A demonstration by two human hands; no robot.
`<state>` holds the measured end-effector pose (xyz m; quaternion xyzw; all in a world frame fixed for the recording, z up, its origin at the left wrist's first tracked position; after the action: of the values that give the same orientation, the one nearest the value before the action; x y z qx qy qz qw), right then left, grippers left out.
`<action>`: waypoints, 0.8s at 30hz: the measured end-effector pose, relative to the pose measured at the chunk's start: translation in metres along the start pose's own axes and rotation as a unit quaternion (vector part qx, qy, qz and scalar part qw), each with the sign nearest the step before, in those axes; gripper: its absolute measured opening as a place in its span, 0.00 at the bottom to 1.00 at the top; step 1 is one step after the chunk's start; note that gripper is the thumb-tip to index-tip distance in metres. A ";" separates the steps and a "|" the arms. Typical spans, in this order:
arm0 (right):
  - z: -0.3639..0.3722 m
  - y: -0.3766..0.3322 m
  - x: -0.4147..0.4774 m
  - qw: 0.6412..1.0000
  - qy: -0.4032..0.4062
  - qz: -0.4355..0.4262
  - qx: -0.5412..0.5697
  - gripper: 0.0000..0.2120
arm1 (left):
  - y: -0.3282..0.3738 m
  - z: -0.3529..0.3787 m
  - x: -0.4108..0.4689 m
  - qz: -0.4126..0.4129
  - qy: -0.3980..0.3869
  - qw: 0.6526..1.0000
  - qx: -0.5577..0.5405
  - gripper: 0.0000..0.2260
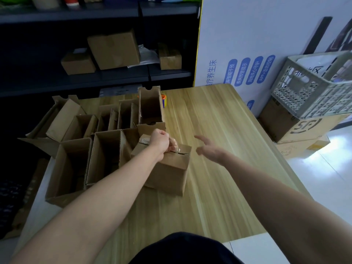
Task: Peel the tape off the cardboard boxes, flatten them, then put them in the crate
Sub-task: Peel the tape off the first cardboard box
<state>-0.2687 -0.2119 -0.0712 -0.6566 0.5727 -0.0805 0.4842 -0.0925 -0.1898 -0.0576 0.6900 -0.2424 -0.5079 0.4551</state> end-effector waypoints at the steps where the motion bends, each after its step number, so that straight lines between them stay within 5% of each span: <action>1: 0.000 -0.011 0.003 1.000 -0.016 -0.020 0.005 0.33 | -0.001 0.002 -0.001 -0.002 -0.001 1.000 -0.004 0.03; 6: 0.027 -0.034 0.014 0.962 -0.103 -0.045 -0.249 0.58 | 0.000 0.002 0.002 -0.001 0.012 0.999 -0.040 0.03; 18: 0.013 -0.033 0.026 0.924 -0.042 -0.114 -0.362 0.54 | 0.001 -0.051 0.005 0.092 0.207 0.971 0.073 0.03; 24: 0.013 -0.041 0.027 0.912 -0.051 -0.112 -0.390 0.53 | 0.007 -0.036 0.001 0.239 0.113 0.918 0.296 0.03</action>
<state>-0.2233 -0.2327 -0.0601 -0.8561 0.4561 0.1295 0.2056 -0.0585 -0.1799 -0.0493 0.7677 -0.4858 -0.2078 0.3625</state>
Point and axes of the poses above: each hand's wrist, its own x-axis towards the middle knuckle, its own z-axis out of the palm, y = z × x, the point moved 4 cm from there along x, towards the middle knuckle, and after that the axes turned 1 degree about -x, right-handed, at the moved point
